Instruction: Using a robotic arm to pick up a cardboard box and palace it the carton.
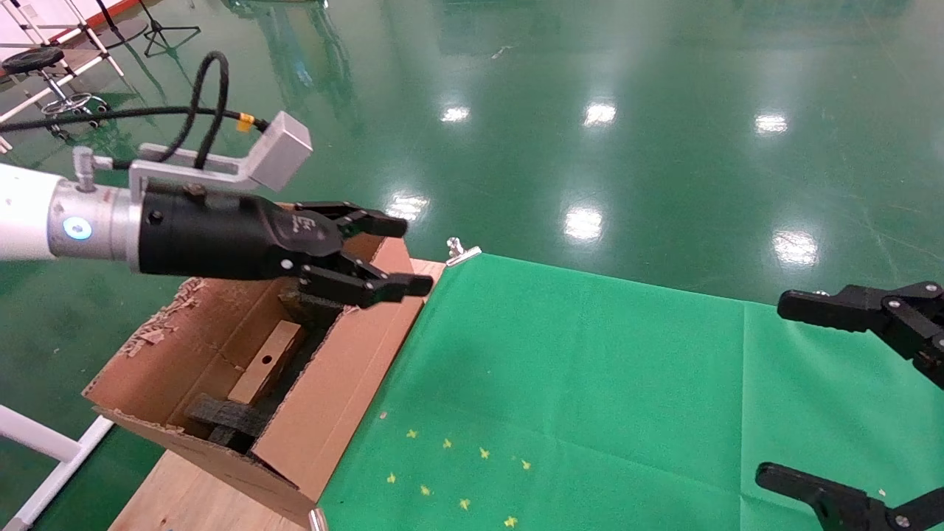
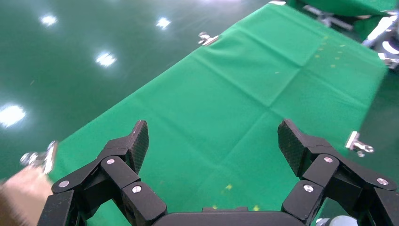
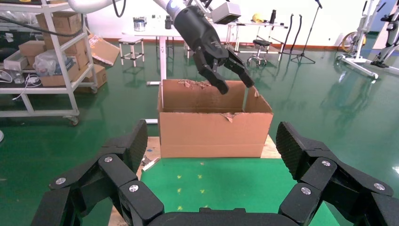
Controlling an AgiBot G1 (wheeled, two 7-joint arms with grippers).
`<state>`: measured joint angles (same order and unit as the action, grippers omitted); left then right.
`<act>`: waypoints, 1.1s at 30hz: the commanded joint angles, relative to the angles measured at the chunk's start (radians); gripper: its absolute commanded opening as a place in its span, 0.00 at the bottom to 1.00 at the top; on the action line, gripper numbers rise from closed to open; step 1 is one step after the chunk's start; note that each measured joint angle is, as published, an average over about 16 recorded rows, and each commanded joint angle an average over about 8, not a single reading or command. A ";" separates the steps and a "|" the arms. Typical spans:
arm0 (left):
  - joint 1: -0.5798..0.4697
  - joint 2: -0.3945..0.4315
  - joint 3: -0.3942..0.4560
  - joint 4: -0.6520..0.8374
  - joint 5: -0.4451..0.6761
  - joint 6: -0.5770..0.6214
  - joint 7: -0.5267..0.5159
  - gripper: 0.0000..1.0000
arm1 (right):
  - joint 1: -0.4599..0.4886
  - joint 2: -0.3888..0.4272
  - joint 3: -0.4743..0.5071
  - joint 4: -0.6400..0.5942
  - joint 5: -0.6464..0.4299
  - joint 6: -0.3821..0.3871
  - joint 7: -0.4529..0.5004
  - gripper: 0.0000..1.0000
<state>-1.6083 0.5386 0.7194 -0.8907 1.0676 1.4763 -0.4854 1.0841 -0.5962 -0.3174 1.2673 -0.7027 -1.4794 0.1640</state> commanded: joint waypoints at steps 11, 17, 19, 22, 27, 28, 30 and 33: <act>0.203 0.028 -0.167 -0.150 -0.128 0.007 0.113 1.00 | 0.000 0.000 0.000 0.000 0.000 0.000 0.000 1.00; 0.304 0.041 -0.251 -0.224 -0.192 0.011 0.170 1.00 | 0.000 0.000 0.000 0.000 0.000 0.000 0.000 1.00; 0.337 0.046 -0.278 -0.248 -0.213 0.012 0.188 1.00 | 0.000 0.000 -0.001 0.000 0.000 0.000 0.000 1.00; 0.384 0.052 -0.316 -0.283 -0.242 0.014 0.214 1.00 | 0.000 0.000 -0.001 0.000 0.000 0.000 0.000 1.00; 0.455 0.062 -0.375 -0.335 -0.287 0.016 0.254 1.00 | 0.000 0.000 -0.001 0.000 0.000 0.000 0.000 1.00; 0.469 0.064 -0.386 -0.346 -0.296 0.017 0.261 1.00 | 0.000 0.000 -0.001 0.000 0.001 0.000 0.000 1.00; 0.494 0.067 -0.407 -0.364 -0.312 0.018 0.276 1.00 | 0.000 0.000 -0.001 0.000 0.001 0.000 0.000 1.00; 0.526 0.071 -0.433 -0.388 -0.332 0.019 0.292 1.00 | 0.000 0.000 -0.001 0.000 0.001 0.000 0.000 1.00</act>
<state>-1.0916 0.6088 0.2937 -1.2717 0.7412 1.4949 -0.1992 1.0842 -0.5959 -0.3182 1.2671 -0.7021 -1.4789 0.1636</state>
